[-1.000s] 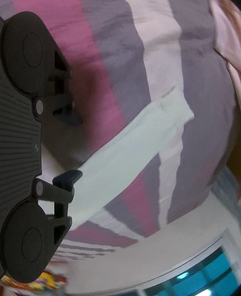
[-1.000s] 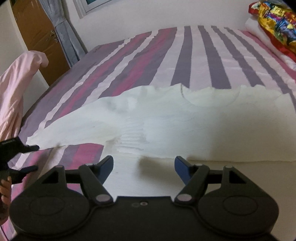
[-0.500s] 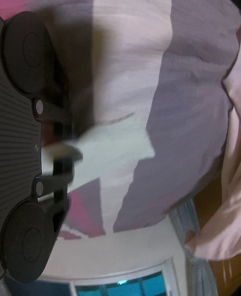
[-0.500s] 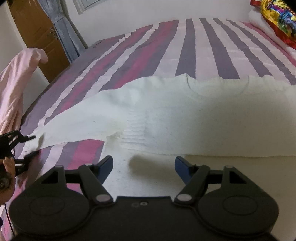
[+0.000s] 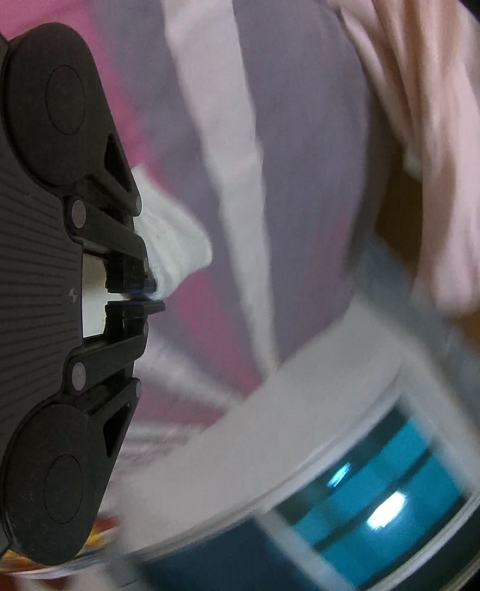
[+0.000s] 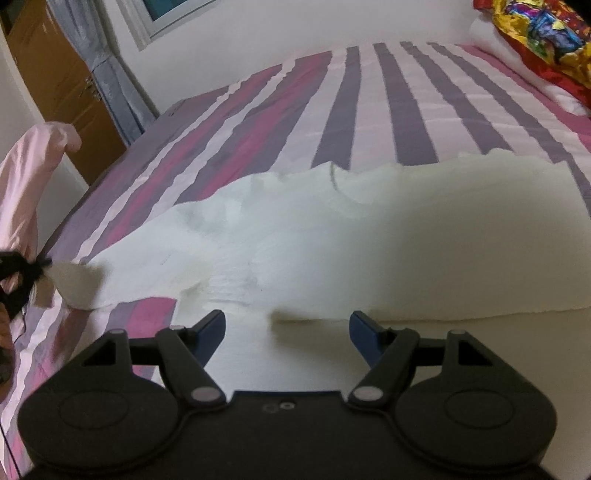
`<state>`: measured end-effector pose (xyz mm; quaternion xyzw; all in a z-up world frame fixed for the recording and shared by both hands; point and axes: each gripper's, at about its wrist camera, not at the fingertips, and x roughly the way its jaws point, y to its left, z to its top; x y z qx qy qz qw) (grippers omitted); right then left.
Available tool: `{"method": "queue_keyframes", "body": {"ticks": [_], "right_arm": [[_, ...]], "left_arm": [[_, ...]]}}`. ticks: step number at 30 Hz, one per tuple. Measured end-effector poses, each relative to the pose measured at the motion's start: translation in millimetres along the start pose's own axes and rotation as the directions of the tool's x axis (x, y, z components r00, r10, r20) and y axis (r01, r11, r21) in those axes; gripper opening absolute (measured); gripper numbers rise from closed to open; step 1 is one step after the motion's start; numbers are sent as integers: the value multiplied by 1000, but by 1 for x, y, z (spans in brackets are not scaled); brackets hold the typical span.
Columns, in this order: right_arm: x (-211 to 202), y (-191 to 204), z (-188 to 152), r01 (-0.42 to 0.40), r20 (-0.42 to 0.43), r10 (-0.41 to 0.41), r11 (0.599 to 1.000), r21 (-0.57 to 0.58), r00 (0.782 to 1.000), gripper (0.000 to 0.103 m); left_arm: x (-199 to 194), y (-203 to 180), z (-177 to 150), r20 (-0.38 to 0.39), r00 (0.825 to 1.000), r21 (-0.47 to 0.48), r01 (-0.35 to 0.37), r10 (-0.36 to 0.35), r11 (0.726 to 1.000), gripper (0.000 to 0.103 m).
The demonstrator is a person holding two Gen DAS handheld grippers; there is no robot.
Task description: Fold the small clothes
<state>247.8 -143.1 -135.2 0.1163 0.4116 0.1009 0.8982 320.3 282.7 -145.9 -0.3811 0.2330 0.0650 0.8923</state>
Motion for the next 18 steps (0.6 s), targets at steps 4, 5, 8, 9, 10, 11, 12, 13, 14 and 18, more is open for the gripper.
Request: {"method": "queue_keyframes", "body": {"ticks": [4, 5, 8, 9, 10, 11, 12, 13, 14, 18], "right_arm": [[-7, -16, 2, 7, 11, -7, 999, 33, 1000, 74], [-9, -20, 2, 11, 15, -12, 999, 37, 1000, 74], [-18, -38, 3, 30, 28, -31, 998, 55, 999, 74], [-22, -45, 3, 37, 32, -39, 997, 63, 999, 74], [-26, -53, 4, 46, 39, -49, 996, 71, 998, 74], [-30, -61, 4, 58, 46, -61, 995, 78, 997, 74], [-34, -68, 3, 68, 49, -73, 994, 85, 996, 74], [-38, -77, 3, 81, 49, -86, 992, 93, 995, 74], [-42, -86, 2, 91, 50, -97, 991, 102, 994, 74], [-53, -117, -1, 134, 38, -139, 983, 127, 990, 75]], "left_arm": [[-1, -82, -42, -104, 983, 163, 164, -148, 973, 3], [0, -102, -57, -139, 974, 194, 201, -176, 960, 3], [4, -154, -110, -254, 940, 271, 296, -229, 916, 3], [8, -171, -131, -305, 922, 286, 328, -239, 901, 3], [11, -185, -152, -347, 904, 294, 356, -248, 887, 3], [9, -193, -168, -366, 898, 309, 364, -244, 878, 3], [10, -206, -187, -397, 889, 338, 375, -230, 863, 3], [11, -215, -206, -438, 873, 356, 389, -215, 850, 3], [13, -224, -223, -491, 850, 374, 402, -190, 836, 4], [6, -245, -261, -559, 823, 446, 397, -96, 802, 4]]}}
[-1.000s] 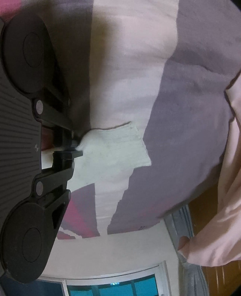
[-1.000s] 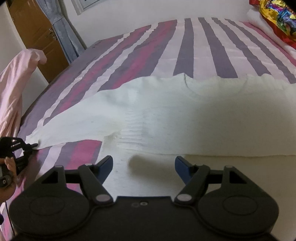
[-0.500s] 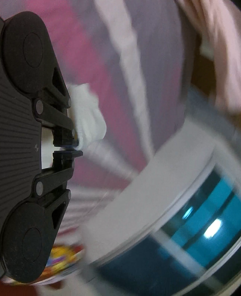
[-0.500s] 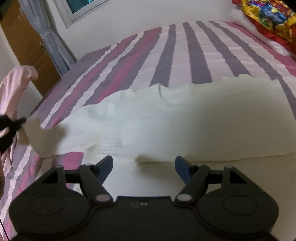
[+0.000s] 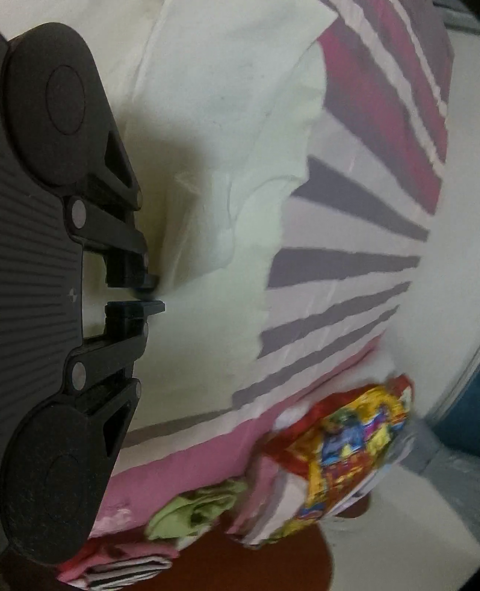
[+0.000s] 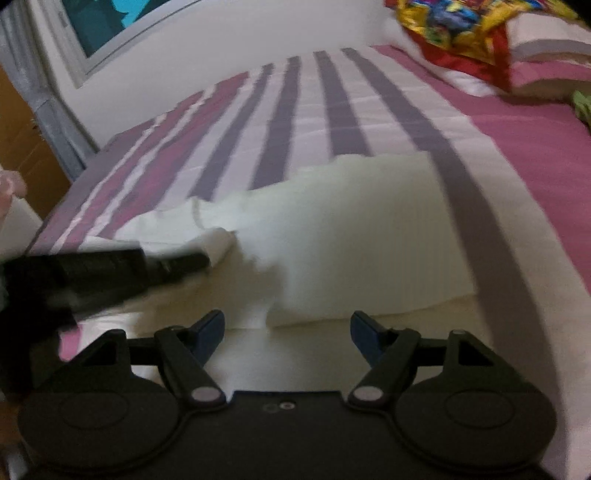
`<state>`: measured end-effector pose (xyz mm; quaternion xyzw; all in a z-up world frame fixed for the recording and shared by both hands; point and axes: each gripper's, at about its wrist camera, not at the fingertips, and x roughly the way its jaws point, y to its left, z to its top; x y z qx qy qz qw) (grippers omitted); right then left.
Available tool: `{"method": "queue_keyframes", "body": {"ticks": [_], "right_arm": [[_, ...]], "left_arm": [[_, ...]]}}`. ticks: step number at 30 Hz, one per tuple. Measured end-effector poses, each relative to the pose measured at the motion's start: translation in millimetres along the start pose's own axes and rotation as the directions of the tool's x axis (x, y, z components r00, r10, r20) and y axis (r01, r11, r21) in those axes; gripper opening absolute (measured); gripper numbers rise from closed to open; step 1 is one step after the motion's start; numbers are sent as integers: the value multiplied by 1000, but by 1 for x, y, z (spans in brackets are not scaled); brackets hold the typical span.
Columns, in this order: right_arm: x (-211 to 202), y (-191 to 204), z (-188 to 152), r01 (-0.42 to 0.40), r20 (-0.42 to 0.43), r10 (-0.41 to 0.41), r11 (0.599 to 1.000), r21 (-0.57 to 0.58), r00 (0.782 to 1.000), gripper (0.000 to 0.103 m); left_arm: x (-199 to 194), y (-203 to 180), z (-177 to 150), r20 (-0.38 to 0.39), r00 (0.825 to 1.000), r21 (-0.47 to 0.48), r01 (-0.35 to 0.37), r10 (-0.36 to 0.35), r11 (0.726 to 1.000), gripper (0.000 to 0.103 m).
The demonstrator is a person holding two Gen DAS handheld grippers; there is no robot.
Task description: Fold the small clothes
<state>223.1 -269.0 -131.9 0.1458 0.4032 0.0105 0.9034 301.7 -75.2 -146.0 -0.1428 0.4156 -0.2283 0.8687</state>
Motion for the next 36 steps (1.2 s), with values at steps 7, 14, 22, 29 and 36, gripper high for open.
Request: {"method": "queue_keyframes", "body": {"ticks": [7, 14, 22, 29, 36], "right_arm": [[1, -19, -5, 4, 0, -4, 1000, 17, 1000, 76], [2, -11, -10, -51, -7, 51, 998, 37, 999, 76], [18, 35, -6, -80, -7, 80, 994, -80, 997, 76], [59, 79, -3, 23, -10, -25, 974, -224, 1000, 65], [43, 25, 20, -1, 62, 0, 1000, 12, 998, 19]], "left_arm": [[-32, -40, 1, 104, 995, 127, -19, 5, 992, 97], [-47, -13, 29, 100, 995, 12, -27, 25, 1000, 97], [-75, 111, 30, 115, 956, -221, -239, 269, 945, 97], [-74, 156, 5, 72, 949, -307, -271, 306, 912, 97], [-57, 137, 2, 73, 965, -273, -223, 252, 936, 97]]}}
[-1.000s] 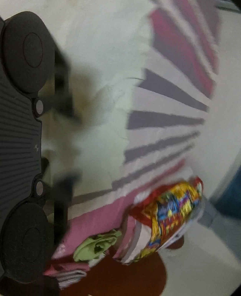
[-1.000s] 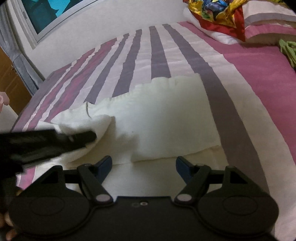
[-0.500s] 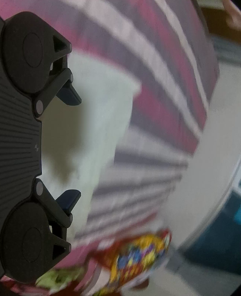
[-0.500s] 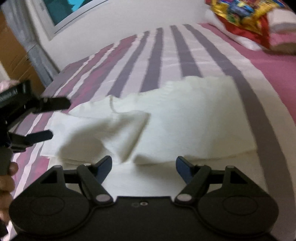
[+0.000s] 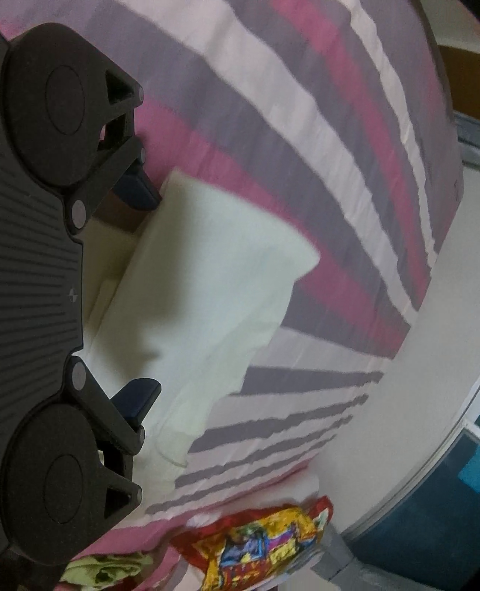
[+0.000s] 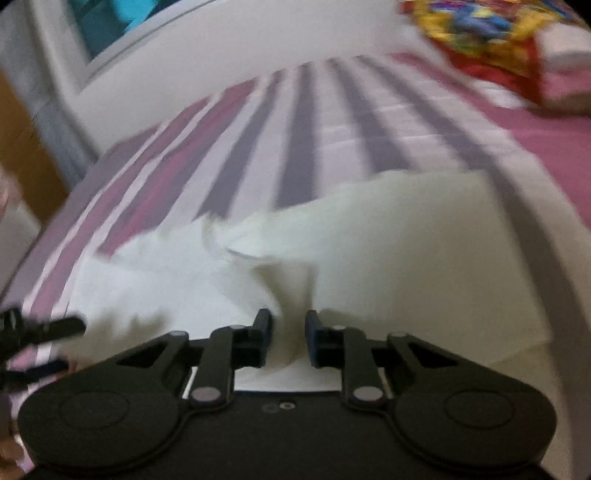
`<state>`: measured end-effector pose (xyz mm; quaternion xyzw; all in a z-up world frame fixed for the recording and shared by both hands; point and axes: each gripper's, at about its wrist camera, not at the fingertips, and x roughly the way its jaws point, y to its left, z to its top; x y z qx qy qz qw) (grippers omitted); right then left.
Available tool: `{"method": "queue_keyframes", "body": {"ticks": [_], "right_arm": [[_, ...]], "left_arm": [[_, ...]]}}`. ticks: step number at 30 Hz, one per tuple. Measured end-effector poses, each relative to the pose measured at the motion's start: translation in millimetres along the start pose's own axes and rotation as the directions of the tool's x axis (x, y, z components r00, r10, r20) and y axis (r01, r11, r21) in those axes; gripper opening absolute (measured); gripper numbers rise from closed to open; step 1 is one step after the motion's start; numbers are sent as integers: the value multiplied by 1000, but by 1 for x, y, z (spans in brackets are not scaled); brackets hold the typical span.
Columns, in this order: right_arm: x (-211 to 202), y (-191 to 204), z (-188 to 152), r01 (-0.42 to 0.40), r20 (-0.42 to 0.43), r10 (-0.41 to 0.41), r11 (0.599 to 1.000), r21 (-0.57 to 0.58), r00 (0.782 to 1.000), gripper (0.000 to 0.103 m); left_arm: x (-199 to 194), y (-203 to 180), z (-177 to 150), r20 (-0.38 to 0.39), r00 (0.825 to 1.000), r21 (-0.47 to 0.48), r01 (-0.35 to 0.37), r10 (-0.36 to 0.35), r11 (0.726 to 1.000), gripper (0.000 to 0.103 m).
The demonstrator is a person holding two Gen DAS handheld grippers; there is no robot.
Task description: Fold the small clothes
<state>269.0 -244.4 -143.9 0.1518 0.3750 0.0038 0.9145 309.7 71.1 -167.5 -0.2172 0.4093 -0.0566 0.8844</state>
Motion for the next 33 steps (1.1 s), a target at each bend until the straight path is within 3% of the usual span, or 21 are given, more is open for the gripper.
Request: {"method": "queue_keyframes", "body": {"ticks": [3, 5, 6, 7, 13, 20, 22, 25, 29, 33], "right_arm": [[-11, -30, 3, 20, 9, -21, 998, 59, 1000, 13], [-10, -45, 2, -17, -21, 19, 995, 96, 1000, 15], [-9, -48, 2, -40, -35, 44, 993, 108, 998, 19], [-7, -52, 2, -74, -45, 80, 988, 133, 996, 31], [4, -52, 0, -160, -63, 177, 964, 214, 982, 34], [-5, -38, -16, -219, -83, 254, 929, 299, 964, 54], [-5, -31, -15, -193, -73, 220, 944, 268, 973, 50], [-2, -28, -10, -148, -44, 164, 957, 248, 986, 31], [-2, -27, -3, -87, -4, 90, 972, 219, 996, 14], [-1, -23, 1, -82, 12, 81, 983, 164, 997, 9]], "left_arm": [[4, -8, -5, -19, 1000, 9, 5, -5, 1000, 97], [5, -9, -9, -23, 1000, -4, 8, -8, 1000, 97], [4, -9, -9, -22, 1000, -8, 10, -10, 1000, 97], [4, -9, -10, -21, 1000, -10, 10, -10, 1000, 97], [1, -3, -6, -22, 1000, -20, 9, -9, 1000, 97], [1, 1, -9, -23, 1000, -25, 9, -9, 1000, 97], [0, 1, -9, -23, 1000, -26, 11, -12, 1000, 97], [0, 2, -7, -22, 1000, -32, 15, -16, 999, 97], [4, 4, -6, -22, 1000, -21, -9, 8, 1000, 97], [4, 4, -5, -13, 1000, -38, -8, 7, 999, 97]]}}
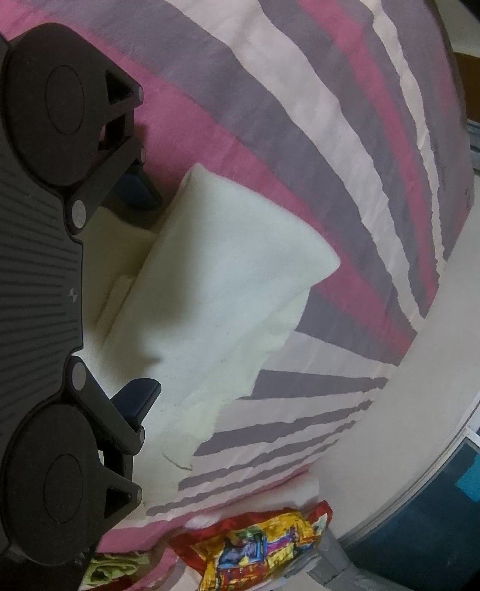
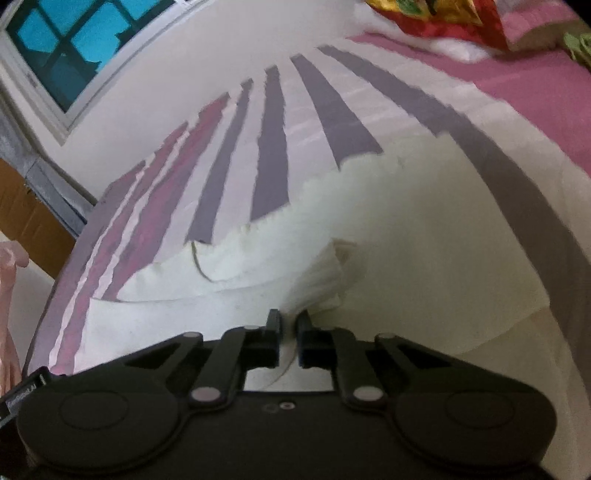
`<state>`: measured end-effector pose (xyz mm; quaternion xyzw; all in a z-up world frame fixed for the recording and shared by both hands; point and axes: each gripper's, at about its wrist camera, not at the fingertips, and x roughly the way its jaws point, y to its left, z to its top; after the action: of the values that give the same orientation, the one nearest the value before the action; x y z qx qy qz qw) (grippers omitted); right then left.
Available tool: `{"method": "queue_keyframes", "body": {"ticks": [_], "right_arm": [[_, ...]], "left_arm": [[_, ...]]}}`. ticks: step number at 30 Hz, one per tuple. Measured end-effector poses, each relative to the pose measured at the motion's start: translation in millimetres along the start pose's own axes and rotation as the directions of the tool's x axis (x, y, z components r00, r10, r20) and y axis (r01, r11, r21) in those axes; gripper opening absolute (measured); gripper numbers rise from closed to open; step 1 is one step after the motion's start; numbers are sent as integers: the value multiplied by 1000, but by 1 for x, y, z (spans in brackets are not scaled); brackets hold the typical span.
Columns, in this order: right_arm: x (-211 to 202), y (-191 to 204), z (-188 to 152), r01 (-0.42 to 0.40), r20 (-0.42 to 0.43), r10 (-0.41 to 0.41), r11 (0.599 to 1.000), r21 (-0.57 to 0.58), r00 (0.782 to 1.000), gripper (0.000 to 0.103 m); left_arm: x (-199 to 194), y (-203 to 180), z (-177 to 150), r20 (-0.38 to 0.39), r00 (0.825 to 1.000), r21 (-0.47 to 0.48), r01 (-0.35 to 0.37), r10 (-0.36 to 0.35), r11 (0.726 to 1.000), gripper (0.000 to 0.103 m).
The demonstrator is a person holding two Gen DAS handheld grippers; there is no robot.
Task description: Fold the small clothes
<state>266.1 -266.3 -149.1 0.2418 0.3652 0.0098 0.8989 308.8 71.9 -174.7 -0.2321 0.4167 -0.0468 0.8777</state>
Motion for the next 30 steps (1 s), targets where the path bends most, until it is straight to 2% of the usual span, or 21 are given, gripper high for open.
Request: {"method": "queue_keyframes", "body": {"ticks": [3, 6, 10, 11, 14, 15, 16, 17, 19, 22, 25, 27, 30], "right_arm": [[-12, 10, 9, 18, 75, -9, 993, -117, 997, 8], [-28, 17, 19, 73, 132, -38, 962, -265, 991, 8], [-36, 5, 28, 155, 143, -113, 931, -329, 983, 8], [-31, 1, 31, 165, 110, -135, 925, -343, 985, 8], [-18, -11, 33, 209, 72, -197, 922, -327, 978, 13], [-18, -13, 32, 226, 85, -210, 919, -323, 974, 17], [-22, -15, 33, 236, 106, -213, 920, -313, 971, 26], [-28, -16, 34, 235, 130, -205, 926, -296, 970, 27], [-38, -24, 36, 234, 158, -198, 936, -261, 967, 28], [-42, -43, 37, 181, 83, -168, 964, -195, 982, 29], [-44, -52, 29, 147, 43, -142, 978, -146, 989, 29], [-38, -51, 19, 106, -11, -109, 984, -140, 994, 28], [-25, -41, 11, 130, -25, -137, 975, -182, 990, 27]], "left_arm": [[-2, -3, 3, 10, 1000, 9, 13, -13, 1000, 97], [-1, -10, 7, 16, 999, 23, 30, -31, 999, 97], [9, -22, 7, 8, 1000, 50, 22, -23, 999, 97], [13, -24, 6, 1, 1000, 58, 11, -11, 998, 97], [17, -25, 3, -3, 1000, 73, -13, 13, 997, 97], [17, -24, 3, -4, 1000, 76, -12, 12, 997, 97], [16, -23, 3, -6, 1000, 77, -8, 8, 997, 97], [15, -22, 4, -7, 1000, 78, -7, 8, 997, 97], [14, -20, 4, -11, 1000, 78, -6, 7, 997, 97], [12, -17, 2, -11, 1000, 66, -4, 5, 998, 97], [11, -17, -1, -12, 1000, 67, -6, 7, 998, 97], [11, -16, -2, -15, 1000, 64, -6, 7, 998, 97], [10, -14, -1, -20, 1000, 54, -4, 5, 999, 97]]}}
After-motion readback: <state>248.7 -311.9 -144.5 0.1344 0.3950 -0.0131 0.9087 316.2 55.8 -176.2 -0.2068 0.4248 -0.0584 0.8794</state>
